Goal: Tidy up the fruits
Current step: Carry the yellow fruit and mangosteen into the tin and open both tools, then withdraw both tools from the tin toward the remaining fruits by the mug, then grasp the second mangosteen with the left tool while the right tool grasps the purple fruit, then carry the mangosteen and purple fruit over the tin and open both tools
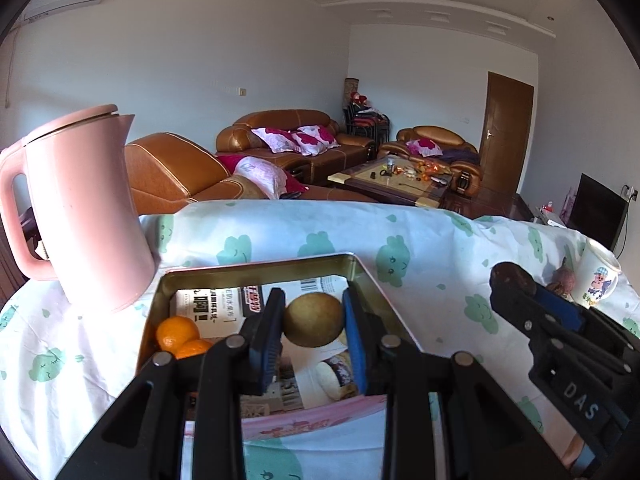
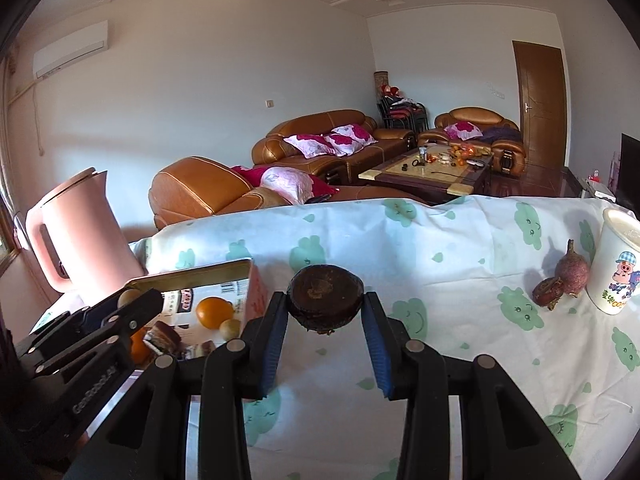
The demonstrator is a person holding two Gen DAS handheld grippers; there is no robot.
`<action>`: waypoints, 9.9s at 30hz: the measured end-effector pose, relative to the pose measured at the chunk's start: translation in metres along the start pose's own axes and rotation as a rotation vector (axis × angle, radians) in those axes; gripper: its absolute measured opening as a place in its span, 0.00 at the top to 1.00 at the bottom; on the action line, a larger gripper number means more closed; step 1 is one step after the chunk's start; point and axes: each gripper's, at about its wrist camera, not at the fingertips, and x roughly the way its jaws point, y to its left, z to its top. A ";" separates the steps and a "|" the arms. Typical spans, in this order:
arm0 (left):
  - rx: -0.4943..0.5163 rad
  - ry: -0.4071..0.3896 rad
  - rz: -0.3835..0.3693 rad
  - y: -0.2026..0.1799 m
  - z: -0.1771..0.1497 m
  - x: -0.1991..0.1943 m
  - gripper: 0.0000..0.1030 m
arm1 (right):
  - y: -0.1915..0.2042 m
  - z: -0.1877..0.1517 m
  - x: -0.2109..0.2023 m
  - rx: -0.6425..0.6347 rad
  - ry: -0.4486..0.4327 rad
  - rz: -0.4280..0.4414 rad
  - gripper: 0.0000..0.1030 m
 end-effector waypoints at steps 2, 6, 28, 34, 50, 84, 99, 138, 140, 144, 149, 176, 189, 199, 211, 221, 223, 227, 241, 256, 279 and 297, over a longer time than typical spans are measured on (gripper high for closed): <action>-0.004 -0.005 0.015 0.007 0.001 -0.001 0.70 | 0.011 -0.002 -0.004 -0.018 -0.011 0.012 0.61; -0.006 -0.017 0.053 0.022 0.002 0.000 0.70 | 0.033 0.000 -0.004 -0.042 -0.013 0.052 0.61; -0.021 0.059 0.211 0.068 0.000 0.033 0.70 | 0.092 -0.007 0.061 -0.040 0.095 0.109 0.61; -0.010 0.078 0.233 0.069 -0.003 0.041 0.70 | 0.088 -0.011 0.072 -0.016 0.145 0.172 0.60; -0.003 0.107 0.238 0.070 -0.008 0.050 0.68 | 0.075 -0.010 0.070 0.102 0.120 0.329 0.56; -0.013 -0.035 0.267 0.040 -0.016 0.016 0.00 | 0.021 -0.013 0.024 0.063 -0.030 -0.115 0.26; 0.188 -0.045 0.009 -0.065 -0.025 0.005 0.01 | -0.110 -0.014 -0.012 0.192 0.011 -0.237 0.26; 0.281 0.307 -0.371 -0.305 -0.009 0.088 0.65 | -0.301 -0.034 -0.054 0.534 0.050 -0.263 0.38; 0.261 0.276 -0.348 -0.288 -0.011 0.068 0.65 | -0.296 -0.033 -0.046 0.526 0.069 -0.220 0.38; 0.218 0.214 -0.281 -0.251 -0.016 0.036 0.65 | -0.281 -0.020 -0.023 0.506 0.105 -0.180 0.38; 0.203 0.147 -0.224 -0.212 -0.021 0.018 0.65 | -0.279 -0.008 0.022 0.566 0.170 -0.221 0.38; 0.083 0.190 -0.226 -0.184 -0.020 0.054 0.64 | -0.228 0.022 0.041 0.261 0.168 -0.426 0.50; 0.110 0.105 -0.138 -0.147 -0.032 0.014 0.64 | -0.142 -0.023 -0.019 0.192 0.108 -0.221 0.50; 0.127 0.077 -0.096 -0.117 -0.043 -0.009 0.65 | -0.107 -0.041 -0.047 0.182 0.064 -0.179 0.50; 0.144 0.022 -0.055 -0.067 -0.042 -0.024 0.65 | -0.035 -0.049 -0.056 0.086 0.029 -0.113 0.50; 0.073 -0.027 0.014 -0.008 -0.017 -0.016 0.65 | 0.022 -0.033 -0.046 0.001 -0.028 -0.067 0.50; 0.053 -0.036 0.038 0.006 -0.010 -0.012 0.65 | 0.033 -0.028 -0.037 -0.008 -0.027 -0.053 0.50; 0.004 -0.035 0.086 0.032 0.002 -0.001 0.65 | 0.048 -0.016 -0.016 0.009 -0.026 -0.027 0.50; -0.065 0.063 0.185 0.076 0.013 0.044 0.65 | 0.078 0.011 0.057 -0.009 0.005 -0.019 0.50; -0.044 0.173 0.208 0.083 0.008 0.081 0.65 | 0.093 0.006 0.111 -0.111 0.129 -0.058 0.50; -0.034 0.221 0.161 0.084 0.003 0.094 0.65 | 0.084 0.006 0.135 -0.003 0.179 0.266 0.46; 0.005 0.185 0.212 0.078 0.000 0.090 0.63 | 0.077 -0.005 0.094 0.033 0.091 0.126 0.46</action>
